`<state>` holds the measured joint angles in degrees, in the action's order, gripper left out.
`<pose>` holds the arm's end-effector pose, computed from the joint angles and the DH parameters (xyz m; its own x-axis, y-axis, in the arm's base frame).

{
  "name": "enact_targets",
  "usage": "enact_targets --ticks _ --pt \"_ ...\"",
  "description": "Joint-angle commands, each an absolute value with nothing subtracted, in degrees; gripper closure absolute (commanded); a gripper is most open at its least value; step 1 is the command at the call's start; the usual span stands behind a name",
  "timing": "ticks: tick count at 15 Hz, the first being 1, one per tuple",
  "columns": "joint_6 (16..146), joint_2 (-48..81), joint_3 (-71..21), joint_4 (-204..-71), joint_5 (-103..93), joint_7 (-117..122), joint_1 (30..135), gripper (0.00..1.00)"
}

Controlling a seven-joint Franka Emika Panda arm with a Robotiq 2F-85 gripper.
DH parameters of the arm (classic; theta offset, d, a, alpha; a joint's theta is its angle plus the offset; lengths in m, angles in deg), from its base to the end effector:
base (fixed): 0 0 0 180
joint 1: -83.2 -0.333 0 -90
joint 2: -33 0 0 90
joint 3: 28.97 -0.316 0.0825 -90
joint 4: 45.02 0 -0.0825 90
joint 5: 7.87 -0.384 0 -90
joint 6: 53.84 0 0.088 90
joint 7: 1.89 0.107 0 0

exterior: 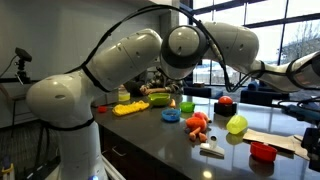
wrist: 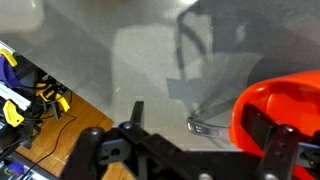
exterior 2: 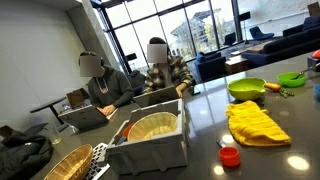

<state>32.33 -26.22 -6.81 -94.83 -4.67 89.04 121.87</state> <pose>0.4545 -0.5919 0.2750 -0.7126 -0.5902 0.3794 -0.4917 0.8058 0.3300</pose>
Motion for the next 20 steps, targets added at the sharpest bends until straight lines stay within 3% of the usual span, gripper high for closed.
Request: enact_targets --ticks 1,2,4,13,20 --pt "33.1 -26.1 -6.6 -95.3 -4.5 89.5 121.7 0.0" --pt "33.3 -26.0 -6.6 -95.3 -4.5 89.6 121.7 0.05" --pt "33.8 -25.9 -6.6 -95.3 -4.5 89.6 121.6 0.32" --pt "35.8 -25.9 -6.6 -95.3 -4.7 89.6 121.7 0.99" --pt "35.9 -25.9 -6.3 -95.0 -4.7 89.4 122.0 0.98"
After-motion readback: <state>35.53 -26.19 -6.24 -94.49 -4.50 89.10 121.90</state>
